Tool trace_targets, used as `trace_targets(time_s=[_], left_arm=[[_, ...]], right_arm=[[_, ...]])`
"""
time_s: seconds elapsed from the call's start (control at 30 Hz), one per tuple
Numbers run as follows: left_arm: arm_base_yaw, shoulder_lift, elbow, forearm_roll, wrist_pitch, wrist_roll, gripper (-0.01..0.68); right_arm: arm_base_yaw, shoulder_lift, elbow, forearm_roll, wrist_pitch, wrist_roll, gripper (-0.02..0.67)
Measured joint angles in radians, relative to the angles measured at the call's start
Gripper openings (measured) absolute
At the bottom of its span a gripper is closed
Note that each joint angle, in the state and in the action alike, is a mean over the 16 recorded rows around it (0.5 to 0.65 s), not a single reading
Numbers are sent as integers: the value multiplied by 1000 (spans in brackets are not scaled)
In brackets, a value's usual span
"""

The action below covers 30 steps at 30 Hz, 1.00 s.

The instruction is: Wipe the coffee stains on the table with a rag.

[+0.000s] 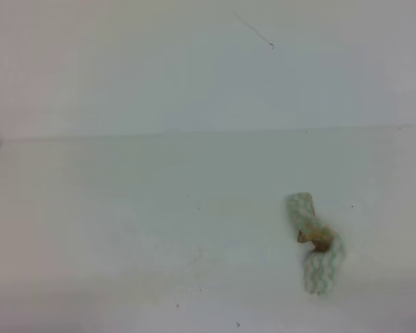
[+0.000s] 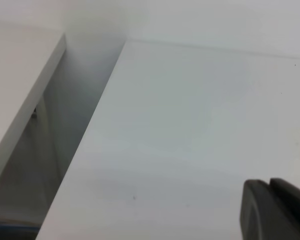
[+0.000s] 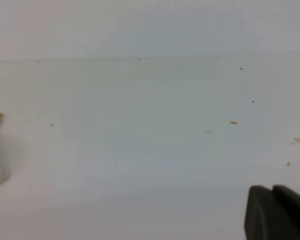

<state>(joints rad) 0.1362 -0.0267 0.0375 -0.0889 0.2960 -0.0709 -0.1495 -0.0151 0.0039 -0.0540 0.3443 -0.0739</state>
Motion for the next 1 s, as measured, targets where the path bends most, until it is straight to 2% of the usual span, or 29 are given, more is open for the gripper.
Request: trace_targets(time_s=[1.0], left_arm=[[0, 0, 0, 0, 0, 0, 1]], right_arm=[[0, 0, 0, 0, 0, 0, 0]])
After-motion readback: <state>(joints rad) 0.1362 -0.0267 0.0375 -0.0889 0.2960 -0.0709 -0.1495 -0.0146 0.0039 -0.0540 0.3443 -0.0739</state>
